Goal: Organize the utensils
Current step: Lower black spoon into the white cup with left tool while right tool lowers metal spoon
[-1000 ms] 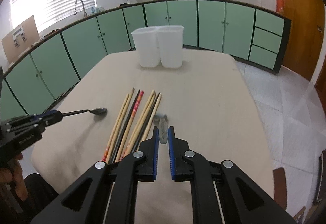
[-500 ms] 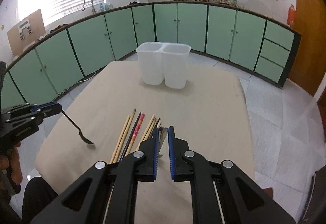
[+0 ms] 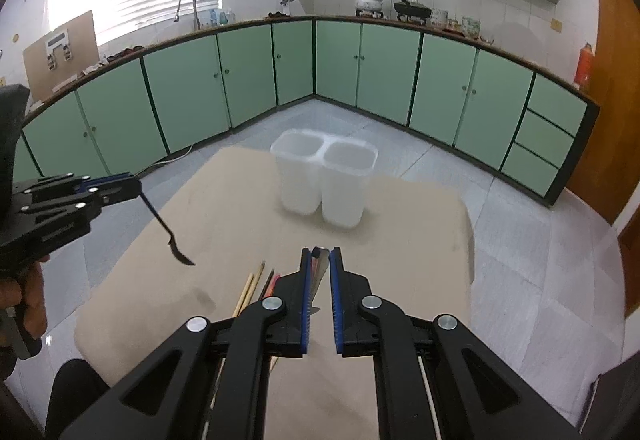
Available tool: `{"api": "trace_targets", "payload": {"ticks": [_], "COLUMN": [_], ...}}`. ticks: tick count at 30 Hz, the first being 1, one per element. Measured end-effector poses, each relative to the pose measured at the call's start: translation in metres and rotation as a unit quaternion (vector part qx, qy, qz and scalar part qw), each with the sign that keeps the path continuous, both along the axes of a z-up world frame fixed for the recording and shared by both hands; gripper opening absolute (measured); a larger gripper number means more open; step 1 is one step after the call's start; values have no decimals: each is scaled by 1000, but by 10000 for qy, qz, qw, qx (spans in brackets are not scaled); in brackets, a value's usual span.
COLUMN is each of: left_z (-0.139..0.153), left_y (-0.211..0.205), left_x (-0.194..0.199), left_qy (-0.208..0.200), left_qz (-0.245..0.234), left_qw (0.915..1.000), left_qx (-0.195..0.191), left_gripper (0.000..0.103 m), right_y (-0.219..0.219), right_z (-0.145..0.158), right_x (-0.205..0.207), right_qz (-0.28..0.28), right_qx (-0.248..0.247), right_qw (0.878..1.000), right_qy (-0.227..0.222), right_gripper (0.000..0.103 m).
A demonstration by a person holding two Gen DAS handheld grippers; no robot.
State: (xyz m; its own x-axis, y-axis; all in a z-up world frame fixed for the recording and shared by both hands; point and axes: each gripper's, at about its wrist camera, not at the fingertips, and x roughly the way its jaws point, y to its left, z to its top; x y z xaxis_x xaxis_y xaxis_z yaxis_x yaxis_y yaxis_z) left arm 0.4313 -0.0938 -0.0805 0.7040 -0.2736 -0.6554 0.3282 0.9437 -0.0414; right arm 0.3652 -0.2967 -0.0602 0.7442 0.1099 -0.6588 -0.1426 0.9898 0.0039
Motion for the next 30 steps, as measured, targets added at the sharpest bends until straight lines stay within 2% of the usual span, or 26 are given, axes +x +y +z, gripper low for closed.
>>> {"api": "trace_targets", "payload": {"ticks": [3, 10, 17, 21, 24, 26, 30], "left_z": [13, 45, 69, 55, 28, 6, -16], "left_y": [-7, -31, -57, -73, -81, -84, -81], "left_x": [22, 69, 120, 152, 170, 176, 178], "left_qy": [20, -147, -363, -354, -173, 4, 126], "left_qz": [3, -16, 20, 51, 62, 54, 96], "left_qw": [9999, 9998, 9992, 9991, 9998, 10000, 9999], "left_qx": [-128, -113, -192, -208, -106, -52, -26], "left_gripper": [10, 10, 10, 10, 10, 10, 12], "right_y": [-3, -10, -20, -27, -30, -32, -36], "right_z": [15, 51, 60, 40, 12, -4, -29], "right_x": [16, 66, 129, 165, 185, 191, 194], "right_qz": [-15, -107, -283, -373, -402, -392, -347], "right_qx": [39, 47, 54, 128, 146, 165, 169], "right_qw": [10000, 9998, 9993, 9992, 9990, 9988, 9981], "right_qy": [-13, -142, -225, -99, 125, 242, 488], "right_gripper": [9, 9, 9, 9, 9, 9, 9]}}
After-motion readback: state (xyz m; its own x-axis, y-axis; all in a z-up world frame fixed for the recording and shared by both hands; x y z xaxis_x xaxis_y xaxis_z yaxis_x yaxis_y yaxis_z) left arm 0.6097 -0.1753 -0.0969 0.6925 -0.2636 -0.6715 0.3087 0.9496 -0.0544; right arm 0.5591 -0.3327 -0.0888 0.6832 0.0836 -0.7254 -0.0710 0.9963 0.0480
